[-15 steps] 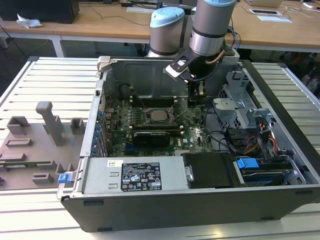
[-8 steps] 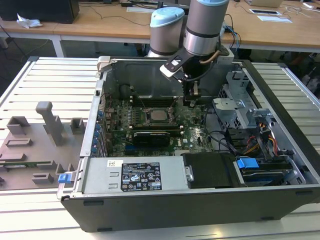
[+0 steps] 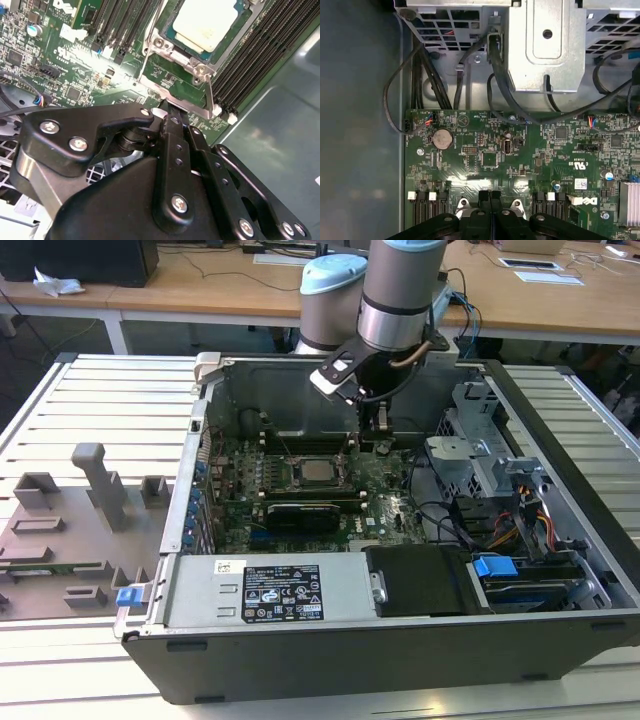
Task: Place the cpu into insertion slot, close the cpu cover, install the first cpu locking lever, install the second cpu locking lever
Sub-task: 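Close the cpu cover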
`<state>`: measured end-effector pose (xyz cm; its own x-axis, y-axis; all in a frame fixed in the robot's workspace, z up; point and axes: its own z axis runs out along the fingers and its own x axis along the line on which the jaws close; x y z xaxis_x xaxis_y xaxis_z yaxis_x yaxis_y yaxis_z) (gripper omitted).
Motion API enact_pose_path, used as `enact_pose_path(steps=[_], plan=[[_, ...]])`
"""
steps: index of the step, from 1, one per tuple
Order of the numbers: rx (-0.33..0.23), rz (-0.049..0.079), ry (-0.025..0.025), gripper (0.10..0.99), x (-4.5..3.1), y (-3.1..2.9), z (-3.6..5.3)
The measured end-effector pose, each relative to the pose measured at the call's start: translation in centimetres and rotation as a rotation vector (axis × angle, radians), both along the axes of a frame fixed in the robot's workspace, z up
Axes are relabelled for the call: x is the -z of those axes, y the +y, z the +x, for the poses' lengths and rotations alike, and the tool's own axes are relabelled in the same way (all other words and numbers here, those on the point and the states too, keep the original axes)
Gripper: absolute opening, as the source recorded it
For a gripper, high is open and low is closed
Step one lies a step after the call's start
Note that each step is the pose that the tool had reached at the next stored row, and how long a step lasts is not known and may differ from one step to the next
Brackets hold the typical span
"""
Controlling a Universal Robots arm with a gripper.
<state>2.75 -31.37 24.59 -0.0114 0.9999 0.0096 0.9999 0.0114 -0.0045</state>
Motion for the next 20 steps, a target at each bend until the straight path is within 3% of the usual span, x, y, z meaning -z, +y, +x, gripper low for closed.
enact_pose_path(steps=[20], plan=[[0.0, 0.0, -0.0001, 0.106, 0.0, 0.0, -1.64]])
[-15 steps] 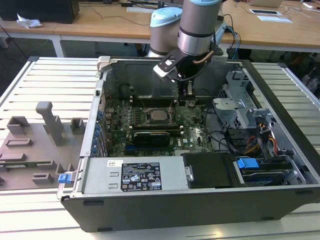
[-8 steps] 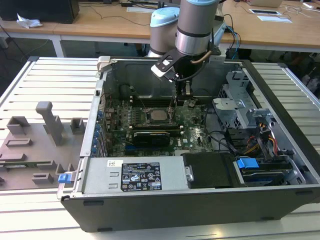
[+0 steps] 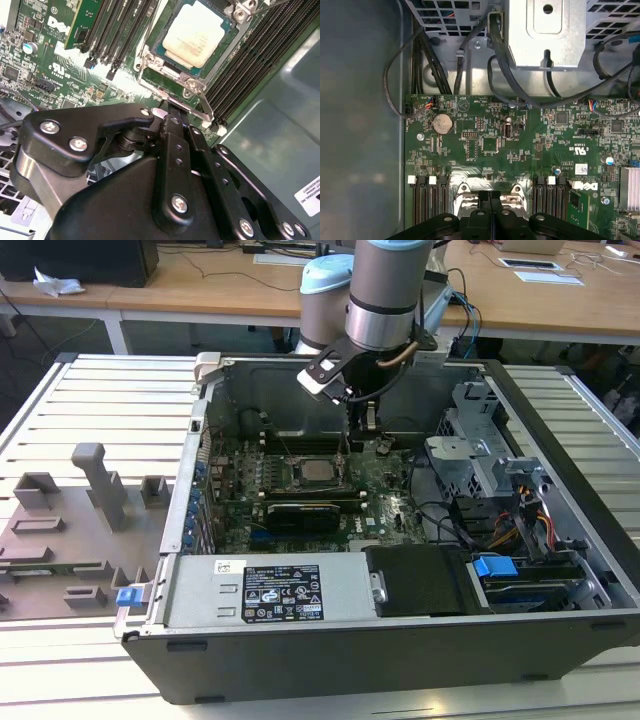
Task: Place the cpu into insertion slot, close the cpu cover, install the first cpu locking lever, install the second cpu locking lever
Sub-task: 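Close the cpu cover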
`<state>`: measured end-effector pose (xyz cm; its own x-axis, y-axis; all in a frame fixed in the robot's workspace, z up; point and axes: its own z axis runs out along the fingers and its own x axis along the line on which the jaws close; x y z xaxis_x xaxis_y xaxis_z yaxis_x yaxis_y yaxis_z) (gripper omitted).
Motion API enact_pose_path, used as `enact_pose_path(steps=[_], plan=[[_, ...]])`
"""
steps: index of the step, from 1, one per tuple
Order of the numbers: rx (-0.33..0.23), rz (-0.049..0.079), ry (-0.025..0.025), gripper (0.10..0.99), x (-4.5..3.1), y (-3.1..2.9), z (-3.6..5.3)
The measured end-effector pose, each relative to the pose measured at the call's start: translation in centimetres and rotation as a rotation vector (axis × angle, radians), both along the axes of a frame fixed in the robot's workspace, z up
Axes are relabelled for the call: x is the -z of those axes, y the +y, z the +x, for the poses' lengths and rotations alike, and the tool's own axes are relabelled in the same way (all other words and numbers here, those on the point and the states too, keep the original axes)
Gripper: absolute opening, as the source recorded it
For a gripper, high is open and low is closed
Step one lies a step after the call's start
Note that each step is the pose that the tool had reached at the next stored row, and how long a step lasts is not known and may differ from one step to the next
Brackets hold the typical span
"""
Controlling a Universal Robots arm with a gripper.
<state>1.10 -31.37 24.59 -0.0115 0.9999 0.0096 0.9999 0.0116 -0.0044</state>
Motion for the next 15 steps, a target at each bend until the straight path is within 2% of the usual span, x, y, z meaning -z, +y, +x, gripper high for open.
enact_pose_path(steps=[3, 8, 15], plan=[[0.0, 0.0, -0.0001, 0.106, 0.0, 0.0, -0.64], [0.0, 0.0, 0.0, 0.106, 0.0, 0.0, -1.13], [0.0, 0.0, -0.0002, 0.106, 0.07, 0.0, -2.66]])
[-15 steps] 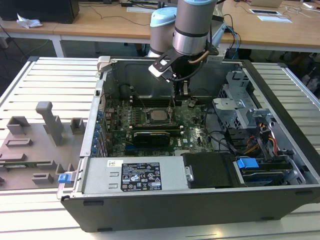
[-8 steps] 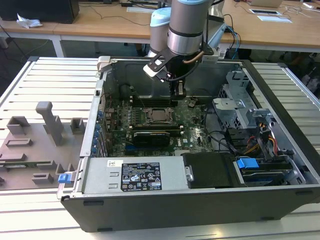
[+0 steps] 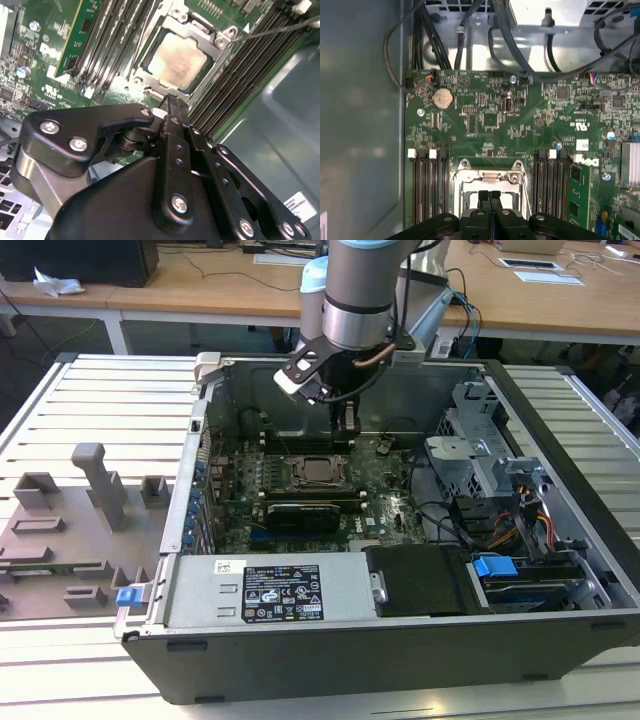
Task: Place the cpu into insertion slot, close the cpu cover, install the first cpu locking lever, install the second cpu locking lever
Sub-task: 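Close the cpu cover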
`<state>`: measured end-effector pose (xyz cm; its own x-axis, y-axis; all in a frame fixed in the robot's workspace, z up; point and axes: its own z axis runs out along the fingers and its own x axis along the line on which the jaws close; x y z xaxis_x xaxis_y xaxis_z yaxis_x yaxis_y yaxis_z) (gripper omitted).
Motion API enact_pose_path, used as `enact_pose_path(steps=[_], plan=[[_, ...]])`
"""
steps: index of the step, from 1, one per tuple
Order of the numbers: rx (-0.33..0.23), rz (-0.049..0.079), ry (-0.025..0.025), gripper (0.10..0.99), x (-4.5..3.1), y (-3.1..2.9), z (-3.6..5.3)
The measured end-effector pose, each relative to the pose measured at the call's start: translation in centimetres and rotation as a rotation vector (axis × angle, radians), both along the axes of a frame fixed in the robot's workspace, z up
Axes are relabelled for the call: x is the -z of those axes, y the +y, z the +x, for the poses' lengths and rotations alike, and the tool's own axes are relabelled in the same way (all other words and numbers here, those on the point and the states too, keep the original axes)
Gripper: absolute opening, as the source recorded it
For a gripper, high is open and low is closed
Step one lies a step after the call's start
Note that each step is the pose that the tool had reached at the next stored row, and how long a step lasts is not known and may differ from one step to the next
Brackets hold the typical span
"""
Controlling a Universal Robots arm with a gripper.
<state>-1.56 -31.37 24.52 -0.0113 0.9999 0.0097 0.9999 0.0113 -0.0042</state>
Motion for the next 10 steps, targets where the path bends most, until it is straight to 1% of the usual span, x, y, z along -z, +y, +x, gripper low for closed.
enact_pose_path(steps=[3, 6, 10], plan=[[0.0, 0.0, -0.0001, 0.106, 0.03, 0.0, -0.47], [0.0, 0.0, -0.0001, 0.106, 0.07, 0.0, -1.5], [0.0, 0.0, 0.0, 0.106, 0.1, 0.0, -1.92]])
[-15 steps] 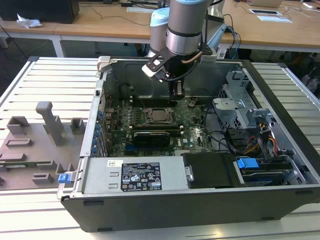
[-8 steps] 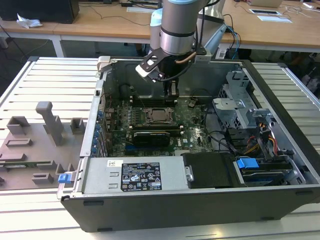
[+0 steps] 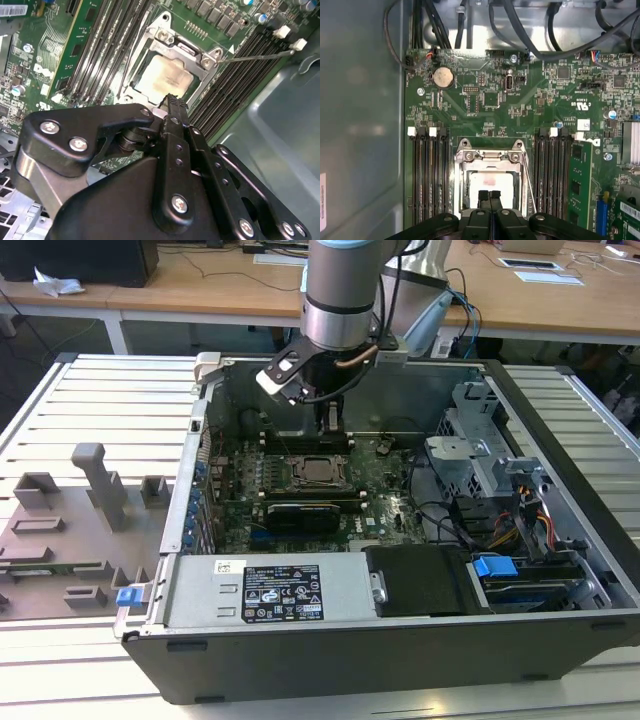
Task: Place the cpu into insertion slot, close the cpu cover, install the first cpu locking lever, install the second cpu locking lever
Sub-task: 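Close the cpu cover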
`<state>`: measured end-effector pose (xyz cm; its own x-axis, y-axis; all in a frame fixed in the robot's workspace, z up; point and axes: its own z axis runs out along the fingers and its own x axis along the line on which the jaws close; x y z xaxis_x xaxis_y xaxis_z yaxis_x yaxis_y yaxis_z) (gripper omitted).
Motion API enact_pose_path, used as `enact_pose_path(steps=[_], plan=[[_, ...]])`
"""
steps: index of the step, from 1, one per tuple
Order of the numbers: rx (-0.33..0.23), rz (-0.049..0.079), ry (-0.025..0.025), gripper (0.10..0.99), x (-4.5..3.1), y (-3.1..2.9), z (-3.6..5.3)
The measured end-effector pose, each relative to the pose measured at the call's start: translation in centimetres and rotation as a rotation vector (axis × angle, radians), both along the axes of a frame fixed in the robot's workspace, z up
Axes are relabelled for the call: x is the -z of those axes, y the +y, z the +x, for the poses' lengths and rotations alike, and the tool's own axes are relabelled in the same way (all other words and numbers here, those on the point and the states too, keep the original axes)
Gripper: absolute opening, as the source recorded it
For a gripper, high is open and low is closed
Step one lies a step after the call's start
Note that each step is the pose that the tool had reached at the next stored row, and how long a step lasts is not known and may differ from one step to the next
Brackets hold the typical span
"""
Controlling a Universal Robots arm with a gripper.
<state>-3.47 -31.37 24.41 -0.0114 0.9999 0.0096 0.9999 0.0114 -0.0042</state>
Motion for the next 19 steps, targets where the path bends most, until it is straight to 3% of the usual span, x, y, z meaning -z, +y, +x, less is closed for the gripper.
enact_pose_path(steps=[8, 13, 19], plan=[[0.0, 0.0, 0.0, 0.106, 0.53, 0.0, -1.11], [0.0, 0.0, 0.0, 0.106, 1.41, 0.0, -1.46], [0.0, 0.0, 0.0, 0.106, 2.52, 0.0, -2.49]])
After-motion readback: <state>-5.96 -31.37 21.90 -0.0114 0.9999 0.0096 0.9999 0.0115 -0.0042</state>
